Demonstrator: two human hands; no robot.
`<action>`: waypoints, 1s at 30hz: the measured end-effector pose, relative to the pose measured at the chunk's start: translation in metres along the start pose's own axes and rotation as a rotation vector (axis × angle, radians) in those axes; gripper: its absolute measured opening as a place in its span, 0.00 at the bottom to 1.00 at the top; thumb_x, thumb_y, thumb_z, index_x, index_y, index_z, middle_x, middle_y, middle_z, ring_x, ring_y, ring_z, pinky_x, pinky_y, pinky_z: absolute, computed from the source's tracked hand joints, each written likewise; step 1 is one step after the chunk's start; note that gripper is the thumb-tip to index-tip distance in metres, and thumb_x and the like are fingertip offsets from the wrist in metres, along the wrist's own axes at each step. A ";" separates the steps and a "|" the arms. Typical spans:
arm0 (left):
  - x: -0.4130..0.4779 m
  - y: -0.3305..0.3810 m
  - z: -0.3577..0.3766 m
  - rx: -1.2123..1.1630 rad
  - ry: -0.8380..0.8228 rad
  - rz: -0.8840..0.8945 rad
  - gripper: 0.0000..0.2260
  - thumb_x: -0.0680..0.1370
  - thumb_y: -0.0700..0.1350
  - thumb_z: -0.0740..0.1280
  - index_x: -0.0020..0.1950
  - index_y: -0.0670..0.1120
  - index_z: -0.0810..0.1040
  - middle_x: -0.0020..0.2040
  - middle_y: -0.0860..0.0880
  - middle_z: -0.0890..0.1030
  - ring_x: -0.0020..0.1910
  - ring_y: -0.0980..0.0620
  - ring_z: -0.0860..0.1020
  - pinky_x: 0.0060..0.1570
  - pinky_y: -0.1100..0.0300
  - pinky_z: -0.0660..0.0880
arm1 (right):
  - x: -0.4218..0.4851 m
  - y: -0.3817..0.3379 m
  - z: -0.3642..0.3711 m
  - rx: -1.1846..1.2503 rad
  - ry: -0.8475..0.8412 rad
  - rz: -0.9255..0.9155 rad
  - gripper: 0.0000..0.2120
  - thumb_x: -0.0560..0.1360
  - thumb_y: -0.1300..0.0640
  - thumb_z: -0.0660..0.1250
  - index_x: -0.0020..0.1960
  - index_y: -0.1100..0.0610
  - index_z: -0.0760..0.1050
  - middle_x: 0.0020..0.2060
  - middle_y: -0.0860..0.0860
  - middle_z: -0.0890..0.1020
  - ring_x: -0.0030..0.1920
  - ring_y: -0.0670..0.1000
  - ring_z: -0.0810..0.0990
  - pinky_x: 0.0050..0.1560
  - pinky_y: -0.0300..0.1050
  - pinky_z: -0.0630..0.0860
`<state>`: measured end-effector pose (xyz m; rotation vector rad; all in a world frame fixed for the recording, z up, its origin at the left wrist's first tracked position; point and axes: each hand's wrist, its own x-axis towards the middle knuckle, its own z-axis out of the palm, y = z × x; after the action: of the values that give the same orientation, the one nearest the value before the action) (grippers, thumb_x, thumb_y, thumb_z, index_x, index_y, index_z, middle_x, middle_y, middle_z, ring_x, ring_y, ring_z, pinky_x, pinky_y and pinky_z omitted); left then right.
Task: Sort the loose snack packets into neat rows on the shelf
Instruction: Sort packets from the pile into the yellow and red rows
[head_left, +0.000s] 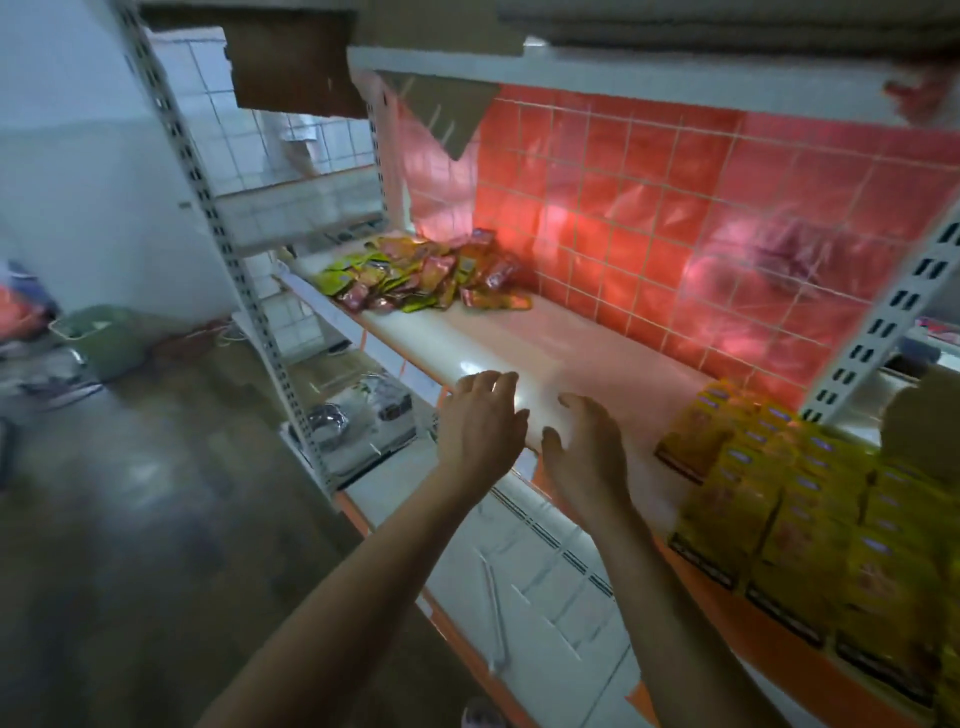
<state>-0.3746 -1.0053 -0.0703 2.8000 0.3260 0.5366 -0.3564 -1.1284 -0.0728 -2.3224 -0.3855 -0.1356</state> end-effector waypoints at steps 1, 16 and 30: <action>0.011 -0.013 0.001 0.004 0.001 -0.017 0.22 0.77 0.51 0.65 0.69 0.46 0.70 0.67 0.46 0.74 0.66 0.42 0.70 0.60 0.49 0.70 | 0.013 -0.006 0.011 0.011 -0.005 -0.005 0.22 0.77 0.59 0.65 0.69 0.58 0.68 0.68 0.54 0.71 0.69 0.54 0.67 0.68 0.44 0.62; 0.200 -0.130 0.026 -0.099 -0.043 -0.071 0.20 0.77 0.50 0.66 0.65 0.42 0.71 0.59 0.41 0.76 0.59 0.41 0.72 0.56 0.51 0.67 | 0.198 -0.034 0.109 0.080 -0.068 0.237 0.23 0.75 0.59 0.66 0.69 0.61 0.67 0.64 0.59 0.74 0.64 0.59 0.72 0.62 0.46 0.67; 0.367 -0.193 0.073 -0.183 -0.151 0.274 0.30 0.72 0.63 0.52 0.58 0.43 0.77 0.43 0.44 0.83 0.44 0.41 0.80 0.46 0.50 0.74 | 0.329 -0.070 0.179 0.327 0.254 0.504 0.23 0.73 0.46 0.68 0.64 0.54 0.71 0.56 0.54 0.81 0.57 0.57 0.80 0.45 0.41 0.69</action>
<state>-0.0463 -0.7422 -0.0741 2.6989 -0.1332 0.3861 -0.0698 -0.8771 -0.0812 -1.9773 0.2882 -0.1074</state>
